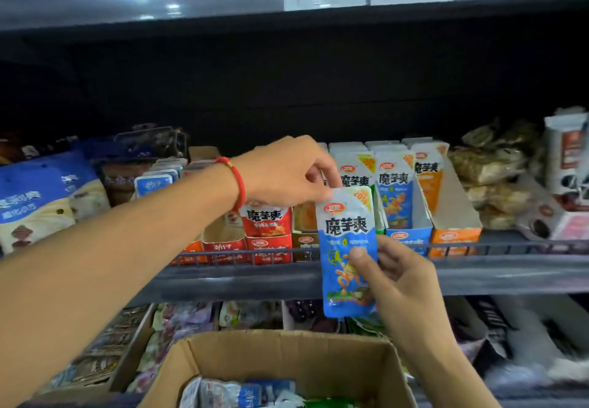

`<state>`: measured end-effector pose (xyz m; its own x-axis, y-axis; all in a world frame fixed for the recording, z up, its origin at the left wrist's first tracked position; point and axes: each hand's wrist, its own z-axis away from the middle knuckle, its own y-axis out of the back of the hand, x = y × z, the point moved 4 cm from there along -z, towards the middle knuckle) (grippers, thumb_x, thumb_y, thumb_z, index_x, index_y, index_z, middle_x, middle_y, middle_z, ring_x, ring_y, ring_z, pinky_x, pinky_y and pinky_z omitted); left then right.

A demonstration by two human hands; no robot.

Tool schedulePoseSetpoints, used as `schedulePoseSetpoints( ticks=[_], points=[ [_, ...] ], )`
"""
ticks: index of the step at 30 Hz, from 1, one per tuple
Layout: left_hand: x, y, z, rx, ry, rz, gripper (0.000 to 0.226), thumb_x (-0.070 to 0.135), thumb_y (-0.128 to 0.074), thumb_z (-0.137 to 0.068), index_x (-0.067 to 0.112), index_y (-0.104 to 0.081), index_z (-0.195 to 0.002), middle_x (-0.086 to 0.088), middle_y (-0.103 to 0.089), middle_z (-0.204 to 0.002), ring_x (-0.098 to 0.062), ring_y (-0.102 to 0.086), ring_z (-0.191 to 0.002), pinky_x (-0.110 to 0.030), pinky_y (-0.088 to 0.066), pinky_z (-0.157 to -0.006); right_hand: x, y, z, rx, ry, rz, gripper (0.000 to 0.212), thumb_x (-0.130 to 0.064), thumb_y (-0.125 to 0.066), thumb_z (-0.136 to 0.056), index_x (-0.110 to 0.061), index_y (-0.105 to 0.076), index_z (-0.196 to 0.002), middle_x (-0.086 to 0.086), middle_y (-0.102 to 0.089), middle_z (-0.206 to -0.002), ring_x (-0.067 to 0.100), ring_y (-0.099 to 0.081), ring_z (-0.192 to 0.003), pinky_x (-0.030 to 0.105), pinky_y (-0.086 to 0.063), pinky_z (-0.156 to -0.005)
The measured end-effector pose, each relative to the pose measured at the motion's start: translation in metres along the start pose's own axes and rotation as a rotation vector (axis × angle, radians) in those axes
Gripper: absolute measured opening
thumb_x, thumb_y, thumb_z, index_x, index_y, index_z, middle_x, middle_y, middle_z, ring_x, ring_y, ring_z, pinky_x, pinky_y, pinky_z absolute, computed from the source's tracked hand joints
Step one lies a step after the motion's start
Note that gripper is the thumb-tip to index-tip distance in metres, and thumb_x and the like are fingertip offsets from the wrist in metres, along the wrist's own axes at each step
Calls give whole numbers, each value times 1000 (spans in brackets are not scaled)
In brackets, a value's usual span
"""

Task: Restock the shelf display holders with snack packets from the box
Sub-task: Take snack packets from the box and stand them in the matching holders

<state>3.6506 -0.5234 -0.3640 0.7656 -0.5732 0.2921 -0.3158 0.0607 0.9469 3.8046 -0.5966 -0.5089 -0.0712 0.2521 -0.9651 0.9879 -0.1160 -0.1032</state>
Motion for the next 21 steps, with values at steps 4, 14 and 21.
schedulePoseSetpoints(
  ticks=[4, 14, 21],
  points=[
    [29, 10, -28, 120, -93, -54, 5, 24, -73, -91, 24, -77, -95, 14, -75, -78, 4, -70, -73, -11, -52, -74, -7, 24, -10, 107, 35, -11, 15, -19, -68, -95, -13, -72, -109, 1, -80, -96, 17, -77, -90, 30, -63, -70],
    [44, 23, -118, 428, 10, -73, 8, 18, -68, -93, 21, -75, -93, 6, -70, -82, -6, -65, -77, -18, -50, -77, -3, 89, -18, 504, 17, -5, 23, -8, -63, -96, -26, -63, -110, -4, -71, -105, 25, -71, -97, 57, -57, -90],
    [53, 4, -138, 377, 45, -238, 19, 23, -64, -94, 33, -63, -77, 2, -71, -98, -20, -66, -99, -43, -55, -93, -8, 88, -16, 464, -34, 56, 26, -10, -59, -97, -32, -60, -110, -8, -69, -106, 21, -71, -94, 50, -59, -88]
  ],
)
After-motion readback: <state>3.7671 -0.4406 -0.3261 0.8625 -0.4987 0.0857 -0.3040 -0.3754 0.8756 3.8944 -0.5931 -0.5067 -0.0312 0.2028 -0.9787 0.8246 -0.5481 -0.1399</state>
